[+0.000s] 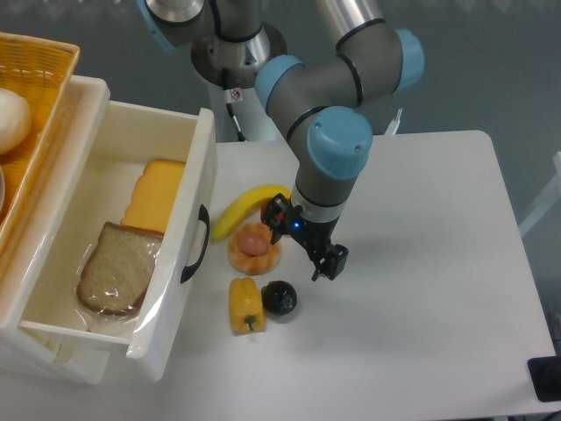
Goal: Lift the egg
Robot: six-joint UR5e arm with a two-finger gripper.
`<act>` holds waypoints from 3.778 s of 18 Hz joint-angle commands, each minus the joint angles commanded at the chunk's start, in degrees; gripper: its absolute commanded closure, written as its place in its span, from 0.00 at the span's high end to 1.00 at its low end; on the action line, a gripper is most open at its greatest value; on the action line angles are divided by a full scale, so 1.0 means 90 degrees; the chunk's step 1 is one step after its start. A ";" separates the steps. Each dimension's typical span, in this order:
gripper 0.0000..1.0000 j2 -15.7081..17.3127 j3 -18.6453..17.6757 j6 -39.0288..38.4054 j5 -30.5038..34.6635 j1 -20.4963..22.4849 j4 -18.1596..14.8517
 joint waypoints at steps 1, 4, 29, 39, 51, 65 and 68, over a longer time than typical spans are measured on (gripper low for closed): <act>1.00 0.0000 -0.0029 0.0079 -0.0010 0.0000 0.0010; 1.00 0.0000 -0.0078 0.0109 -0.0020 -0.0010 0.0029; 1.00 -0.0205 -0.0771 0.2842 0.0273 -0.0478 0.0059; 0.99 -0.0185 -0.1104 0.2863 0.0273 -0.0820 0.0058; 0.92 -0.0185 -0.1240 0.2863 0.0264 -0.0830 0.0059; 0.54 -0.0293 -0.1211 0.2687 0.0215 -0.0820 0.0078; 0.37 -0.0312 -0.1153 0.2540 0.0215 -0.0830 0.0068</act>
